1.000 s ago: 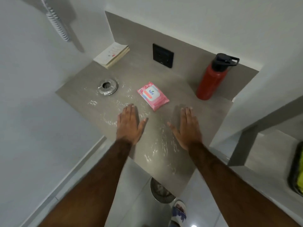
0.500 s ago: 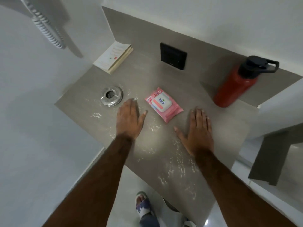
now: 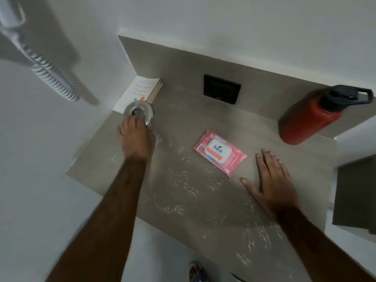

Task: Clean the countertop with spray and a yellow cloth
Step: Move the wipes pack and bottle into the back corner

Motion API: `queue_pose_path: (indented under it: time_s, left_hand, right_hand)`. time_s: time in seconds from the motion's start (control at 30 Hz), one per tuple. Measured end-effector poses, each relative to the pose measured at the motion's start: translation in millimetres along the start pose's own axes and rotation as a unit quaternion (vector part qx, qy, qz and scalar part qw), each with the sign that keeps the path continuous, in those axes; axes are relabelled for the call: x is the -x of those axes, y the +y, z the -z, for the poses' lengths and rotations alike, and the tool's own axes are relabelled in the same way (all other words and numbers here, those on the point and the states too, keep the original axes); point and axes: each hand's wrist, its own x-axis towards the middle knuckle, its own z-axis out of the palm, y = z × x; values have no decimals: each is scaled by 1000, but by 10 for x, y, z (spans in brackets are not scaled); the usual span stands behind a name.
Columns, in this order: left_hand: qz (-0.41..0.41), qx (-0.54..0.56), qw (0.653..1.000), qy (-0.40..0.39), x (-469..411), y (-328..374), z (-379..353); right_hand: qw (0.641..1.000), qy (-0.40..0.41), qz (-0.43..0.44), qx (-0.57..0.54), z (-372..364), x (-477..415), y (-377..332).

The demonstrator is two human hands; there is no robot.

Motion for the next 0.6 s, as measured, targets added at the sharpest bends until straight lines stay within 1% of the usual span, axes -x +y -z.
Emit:
queue_pose_path:
  time_s: [0.07,0.2,0.33,0.47,0.57,0.6]
  left_hand:
    - [17,10,1000,-16,-476,-13,-33]
    - [22,-16,997,-67,-1174,-65,-225]
    - [-14,18,995,-94,-1546,-51,-481]
    - [-4,43,995,-92,-1829,-14,-658]
    - [30,38,995,-88,-1879,-7,-714]
    - [44,39,996,-75,-1837,2,-702]
  right_hand:
    - [1000,-2,0,-1,-22,-18,4]
    - [1000,4,4,-11,-41,-24,38]
    - [1000,7,1,-18,-55,-4,54]
    - [1000,0,-4,-12,-61,-1,50]
    - [1000,-2,-6,-6,-75,-6,54]
    - [1000,-4,-6,-4,-78,-6,55]
